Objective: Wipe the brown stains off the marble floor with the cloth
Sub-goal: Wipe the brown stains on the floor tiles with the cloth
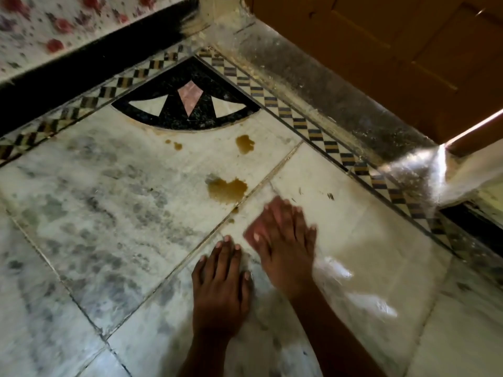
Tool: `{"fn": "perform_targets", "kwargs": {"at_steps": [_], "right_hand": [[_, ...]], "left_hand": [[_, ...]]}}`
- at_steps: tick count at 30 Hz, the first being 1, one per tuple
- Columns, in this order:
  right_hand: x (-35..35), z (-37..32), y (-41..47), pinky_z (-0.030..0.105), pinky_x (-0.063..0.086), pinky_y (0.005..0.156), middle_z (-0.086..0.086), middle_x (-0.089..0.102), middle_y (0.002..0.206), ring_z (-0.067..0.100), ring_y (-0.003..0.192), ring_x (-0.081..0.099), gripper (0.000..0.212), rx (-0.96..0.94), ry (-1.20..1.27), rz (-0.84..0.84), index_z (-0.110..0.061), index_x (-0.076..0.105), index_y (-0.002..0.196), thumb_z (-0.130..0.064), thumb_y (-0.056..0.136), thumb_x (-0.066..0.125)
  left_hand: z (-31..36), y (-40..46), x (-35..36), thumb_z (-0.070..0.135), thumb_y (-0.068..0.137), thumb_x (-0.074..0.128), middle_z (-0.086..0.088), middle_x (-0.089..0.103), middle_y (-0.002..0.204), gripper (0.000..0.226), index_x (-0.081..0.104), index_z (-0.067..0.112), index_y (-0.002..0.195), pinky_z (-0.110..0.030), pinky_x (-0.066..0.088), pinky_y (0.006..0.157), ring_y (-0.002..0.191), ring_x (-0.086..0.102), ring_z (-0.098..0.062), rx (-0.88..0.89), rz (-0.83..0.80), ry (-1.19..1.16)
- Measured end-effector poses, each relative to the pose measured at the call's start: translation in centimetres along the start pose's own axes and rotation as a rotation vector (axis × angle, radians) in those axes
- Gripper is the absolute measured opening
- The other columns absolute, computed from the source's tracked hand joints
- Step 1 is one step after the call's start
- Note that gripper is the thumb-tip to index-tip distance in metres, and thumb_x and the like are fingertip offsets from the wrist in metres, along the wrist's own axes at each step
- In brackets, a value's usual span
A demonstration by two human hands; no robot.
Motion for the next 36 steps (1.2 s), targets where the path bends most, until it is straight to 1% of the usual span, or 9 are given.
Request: {"fn": "perform_targets", "kwargs": {"at_steps": [3, 8, 10, 14, 17, 21, 25, 30, 36], "right_hand": [[-0.5, 4.1, -3.0, 0.068, 0.002, 0.127, -0.007, -0.004, 0.18, 0.028, 0.165, -0.003, 0.069, 0.116, -0.029, -0.004, -0.048, 0.006, 0.167, -0.067, 0.103, 0.026], [-0.8, 4.5, 4.8, 0.068, -0.006, 0.127, 0.013, -0.01, 0.178, 0.042, 0.163, -0.01, 0.072, 0.549, 0.1, 0.023, -0.036, -0.004, 0.169, -0.063, 0.106, 0.02], [-0.2, 1.9, 6.0, 0.066, -0.009, 0.127, 0.013, -0.016, 0.177, 0.041, 0.162, -0.016, 0.073, 0.374, 0.082, -0.008, -0.037, -0.015, 0.166, -0.06, 0.108, 0.023], [0.2, 0.7, -1.4, 0.066, 0.0, 0.128, -0.003, -0.005, 0.18, 0.029, 0.166, -0.005, 0.065, 0.002, -0.012, 0.041, -0.046, 0.006, 0.168, -0.062, 0.107, 0.022], [-0.3, 5.6, -4.1, 0.07, 0.002, 0.127, -0.007, -0.002, 0.18, 0.028, 0.166, 0.0, 0.07, 0.157, -0.004, 0.01, -0.059, -0.009, 0.161, -0.063, 0.104, 0.032], [-1.4, 7.6, 2.5, 0.073, -0.003, 0.125, 0.01, -0.01, 0.179, 0.04, 0.163, -0.007, 0.072, 0.54, 0.081, 0.027, -0.045, -0.015, 0.164, -0.066, 0.107, 0.022], [-0.8, 3.6, 6.9, 0.072, -0.012, 0.124, 0.008, -0.023, 0.176, 0.041, 0.16, -0.023, 0.074, 0.354, 0.073, -0.071, -0.039, -0.013, 0.167, -0.066, 0.107, 0.021], [0.3, 2.9, -3.0, 0.07, -0.006, 0.126, -0.006, -0.006, 0.179, 0.028, 0.165, -0.01, 0.069, 0.002, -0.025, 0.005, -0.047, 0.007, 0.167, -0.069, 0.104, 0.024], [-0.7, 7.1, 0.8, 0.073, -0.006, 0.124, 0.004, -0.015, 0.178, 0.036, 0.163, -0.015, 0.07, 0.464, 0.072, 0.013, -0.051, -0.015, 0.162, -0.072, 0.104, 0.018]], "left_hand": [[0.2, 0.2, -0.1, 0.035, 0.1, 0.057, -0.009, 0.045, 0.167, 0.054, 0.06, 0.013, 0.149, -0.054, 0.038, 0.12, 0.152, 0.048, -0.027, 0.008, -0.001, -0.004], [0.1, -0.2, 0.0, 0.035, 0.1, 0.057, -0.008, 0.043, 0.168, 0.055, 0.058, 0.014, 0.151, -0.053, 0.036, 0.121, 0.154, 0.045, -0.026, 0.01, -0.005, -0.008], [0.1, -0.2, 0.1, 0.035, 0.101, 0.054, -0.009, 0.044, 0.167, 0.054, 0.06, 0.013, 0.15, -0.054, 0.038, 0.121, 0.153, 0.045, -0.026, 0.009, 0.022, -0.023], [0.0, -0.1, 0.2, 0.035, 0.1, 0.053, -0.008, 0.045, 0.166, 0.053, 0.062, 0.012, 0.147, -0.056, 0.043, 0.116, 0.152, 0.046, -0.026, 0.009, 0.037, -0.032], [0.0, 0.0, 0.1, 0.036, 0.1, 0.053, -0.008, 0.045, 0.166, 0.053, 0.062, 0.013, 0.148, -0.055, 0.042, 0.117, 0.152, 0.047, -0.025, -0.001, 0.009, -0.023], [0.1, -0.2, 0.1, 0.035, 0.1, 0.058, -0.008, 0.041, 0.169, 0.056, 0.058, 0.014, 0.151, -0.052, 0.037, 0.121, 0.154, 0.044, -0.026, 0.01, -0.023, -0.012], [0.1, 0.1, 0.1, 0.034, 0.1, 0.058, -0.008, 0.043, 0.168, 0.055, 0.059, 0.014, 0.15, -0.052, 0.036, 0.121, 0.153, 0.045, -0.026, 0.006, -0.007, -0.009], [0.0, 0.2, 0.1, 0.035, 0.099, 0.059, -0.007, 0.044, 0.167, 0.054, 0.06, 0.015, 0.149, -0.052, 0.036, 0.12, 0.152, 0.047, -0.026, -0.012, -0.024, -0.001], [-0.1, 0.2, 0.2, 0.04, 0.101, 0.052, -0.004, 0.039, 0.17, 0.057, 0.053, 0.019, 0.154, -0.051, 0.031, 0.123, 0.155, 0.041, -0.023, -0.026, -0.115, 0.007]]}}
Point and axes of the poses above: each hand's wrist, its own y-axis towards the middle knuckle, its own x-axis out of the palm, z = x × y, the point moved 5 cm from there along y, towards the middle knuckle
